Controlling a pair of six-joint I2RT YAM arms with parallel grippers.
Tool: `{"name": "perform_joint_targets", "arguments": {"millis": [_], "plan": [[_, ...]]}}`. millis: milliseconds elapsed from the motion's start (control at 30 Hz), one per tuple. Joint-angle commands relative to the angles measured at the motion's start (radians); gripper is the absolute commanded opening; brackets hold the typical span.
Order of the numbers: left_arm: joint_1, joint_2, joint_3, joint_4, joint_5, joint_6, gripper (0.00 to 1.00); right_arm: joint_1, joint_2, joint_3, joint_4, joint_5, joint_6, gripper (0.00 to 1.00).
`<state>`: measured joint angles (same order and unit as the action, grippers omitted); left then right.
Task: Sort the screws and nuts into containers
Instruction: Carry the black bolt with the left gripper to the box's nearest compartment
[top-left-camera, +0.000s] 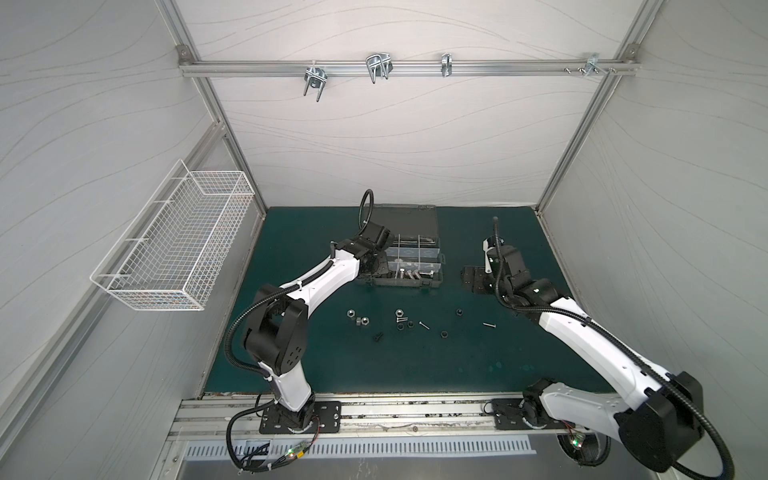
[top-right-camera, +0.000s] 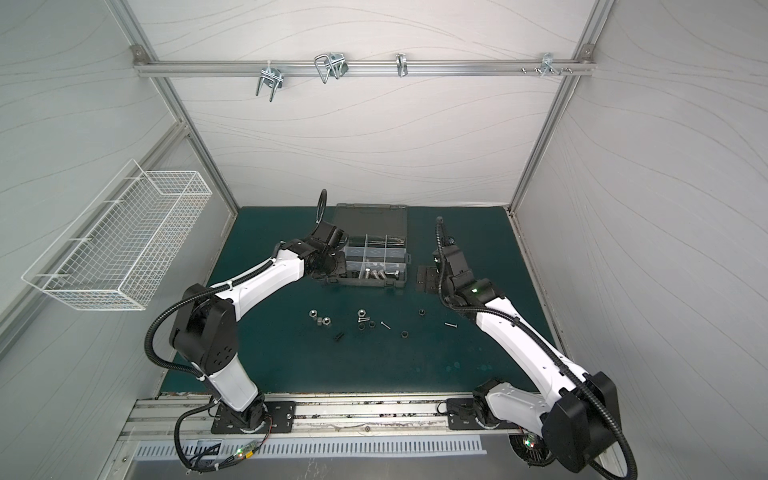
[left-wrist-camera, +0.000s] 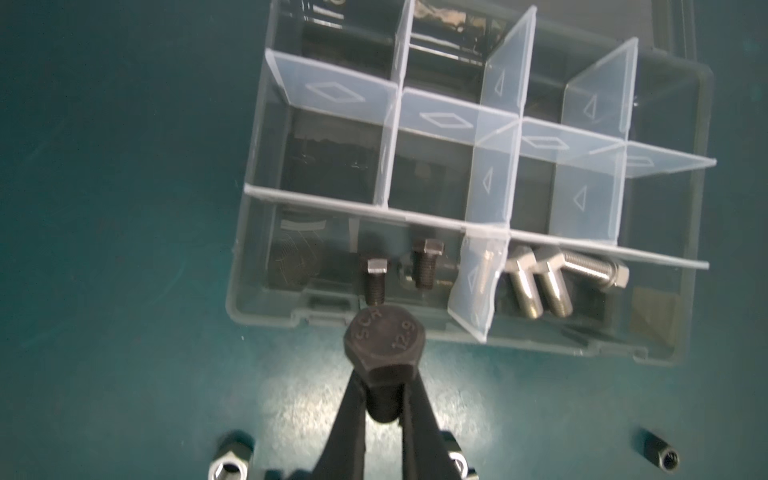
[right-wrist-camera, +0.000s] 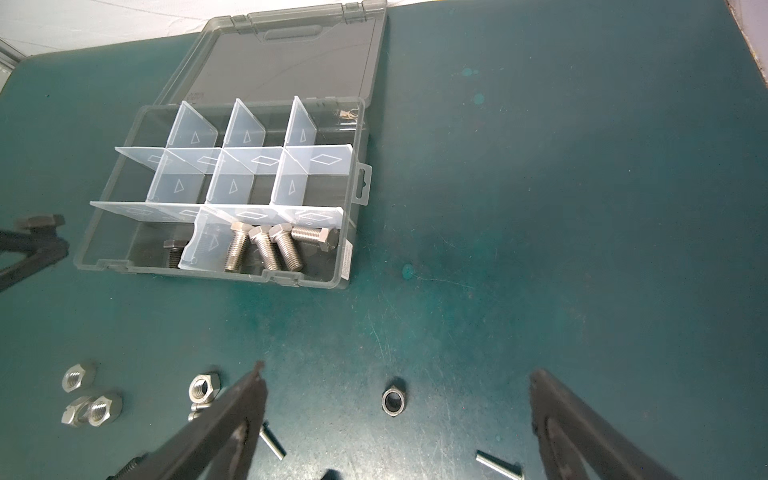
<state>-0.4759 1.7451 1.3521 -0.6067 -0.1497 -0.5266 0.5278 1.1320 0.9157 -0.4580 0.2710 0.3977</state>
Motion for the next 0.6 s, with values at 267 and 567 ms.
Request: {"name": "perform_joint_targets", "arguments": {"millis": [267,567], "plan": [[0.058,0.123,0.112,-0.041,-0.005,0.059,0.07,-0.008,-0.018,0.008,-0.028,-0.013,0.031,0.99],[0.077,0.167,0.111,-0.047,-0.001,0.060,0.10,-0.008,-0.009,0.009,-0.027,-0.021,0.037,0.99]]}}
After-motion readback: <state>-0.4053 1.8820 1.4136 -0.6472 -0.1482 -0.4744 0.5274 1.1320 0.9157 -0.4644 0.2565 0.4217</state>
